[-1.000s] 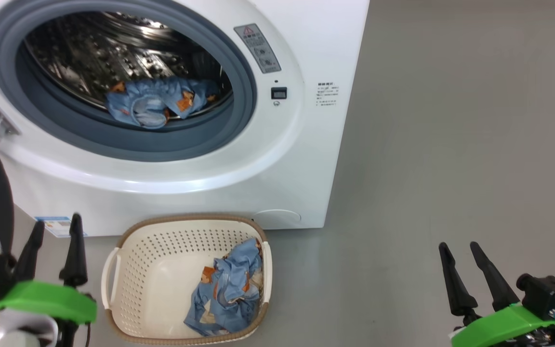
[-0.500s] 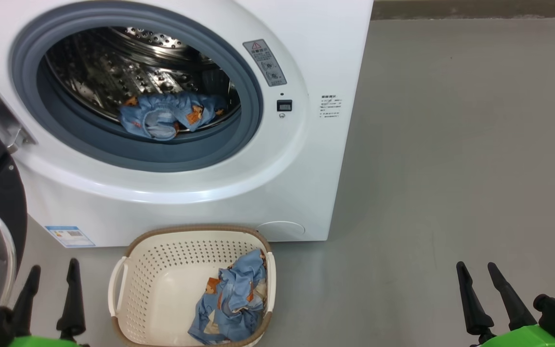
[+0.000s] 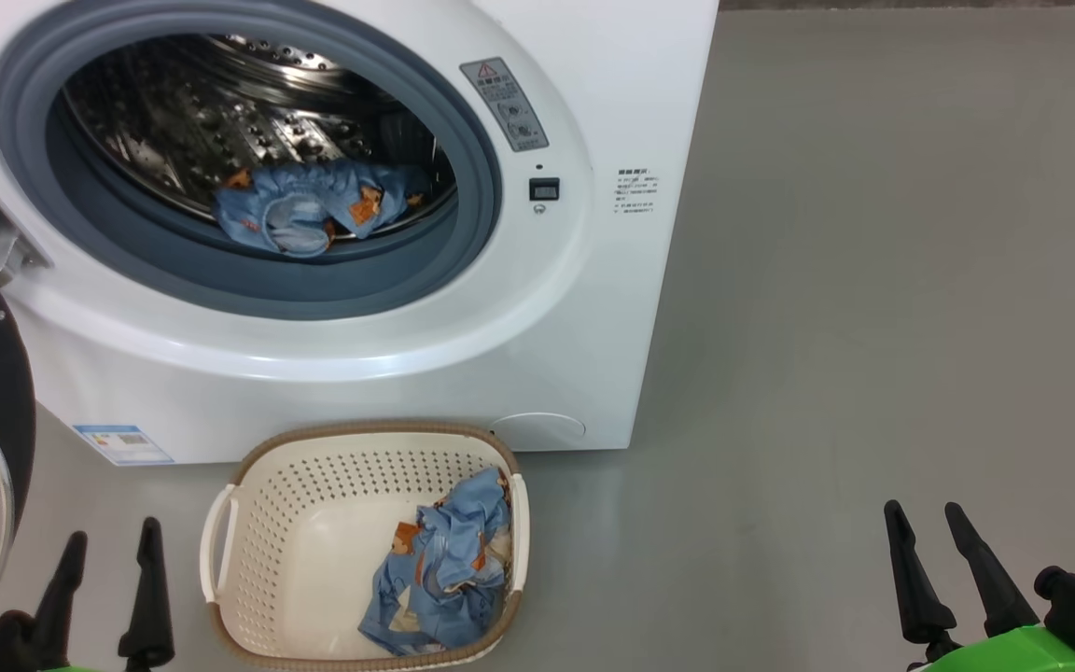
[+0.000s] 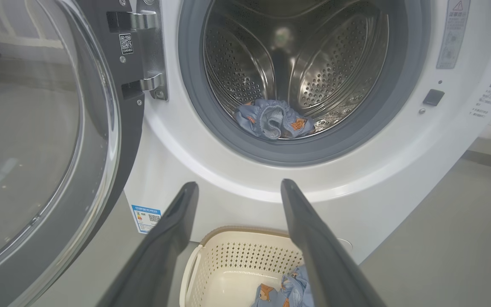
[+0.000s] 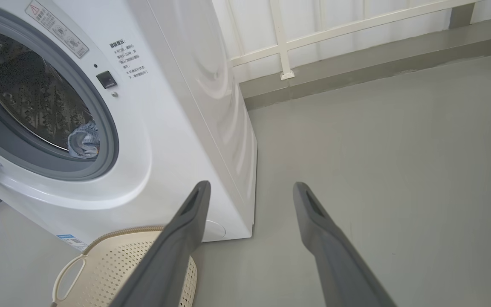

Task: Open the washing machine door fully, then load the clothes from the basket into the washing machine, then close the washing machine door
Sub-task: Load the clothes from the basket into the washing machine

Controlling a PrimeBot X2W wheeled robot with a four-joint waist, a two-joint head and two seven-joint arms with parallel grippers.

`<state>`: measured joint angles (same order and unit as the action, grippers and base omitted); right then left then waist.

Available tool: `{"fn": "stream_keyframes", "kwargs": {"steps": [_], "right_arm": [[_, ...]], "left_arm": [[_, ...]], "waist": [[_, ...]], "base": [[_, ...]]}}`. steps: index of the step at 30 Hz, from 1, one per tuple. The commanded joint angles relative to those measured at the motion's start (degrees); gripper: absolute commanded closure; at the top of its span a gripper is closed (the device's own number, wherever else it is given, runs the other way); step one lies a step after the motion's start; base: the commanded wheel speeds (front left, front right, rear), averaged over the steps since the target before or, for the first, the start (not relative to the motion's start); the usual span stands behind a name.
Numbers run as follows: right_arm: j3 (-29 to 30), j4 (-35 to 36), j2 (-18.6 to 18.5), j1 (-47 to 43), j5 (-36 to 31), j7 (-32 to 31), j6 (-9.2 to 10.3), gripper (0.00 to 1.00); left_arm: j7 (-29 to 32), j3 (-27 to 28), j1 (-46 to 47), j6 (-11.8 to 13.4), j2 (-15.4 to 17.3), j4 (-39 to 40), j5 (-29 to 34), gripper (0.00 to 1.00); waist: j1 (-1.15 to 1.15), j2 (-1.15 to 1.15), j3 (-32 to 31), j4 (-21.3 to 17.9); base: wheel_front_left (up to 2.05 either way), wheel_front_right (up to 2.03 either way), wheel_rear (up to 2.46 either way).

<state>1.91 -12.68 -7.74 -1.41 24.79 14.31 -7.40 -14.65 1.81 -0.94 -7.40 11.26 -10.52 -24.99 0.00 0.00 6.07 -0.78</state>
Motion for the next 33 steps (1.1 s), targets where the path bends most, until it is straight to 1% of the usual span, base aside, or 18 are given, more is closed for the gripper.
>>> {"fn": "stream_keyframes", "kwargs": {"steps": [1,7,17,28,33], "right_arm": [[-1.3,1.7,-0.5,1.3,-0.4,0.7,-0.09,0.0],[-1.2,2.1,0.4,2.1,-0.9,0.7,-0.09,0.0],[-1.8,3.0,2.2,6.7,-2.0,0.7,-0.09,0.0],[-2.7,3.7,4.1,11.3,-2.9,0.7,-0.09,0.0],[-3.0,4.4,4.6,13.4,-3.2,0.7,-0.09,0.0]], "left_arm": [[-0.3,1.4,2.0,-0.1,1.1,0.2,0.0,0.0],[-0.3,-0.3,3.1,-0.1,0.9,-1.9,-1.1,0.0],[-0.3,-6.3,8.7,-0.1,2.1,-7.9,-4.5,0.0],[-0.3,-14.9,17.9,-0.1,4.9,-15.1,-9.4,0.0],[-0.3,-20.1,23.2,-0.1,5.7,-19.8,-12.3,0.0]], "waist": [[0.0,0.0,0.8,-0.2],[0.0,0.0,2.9,-0.4],[0.0,0.0,10.1,-1.9],[0.0,0.0,17.6,-4.4],[0.0,0.0,21.8,-5.8]], "base": [[0.0,0.0,0.0],[0.0,0.0,0.0],[0.0,0.0,0.0],[0.0,0.0,0.0],[0.0,0.0,0.0]]}}
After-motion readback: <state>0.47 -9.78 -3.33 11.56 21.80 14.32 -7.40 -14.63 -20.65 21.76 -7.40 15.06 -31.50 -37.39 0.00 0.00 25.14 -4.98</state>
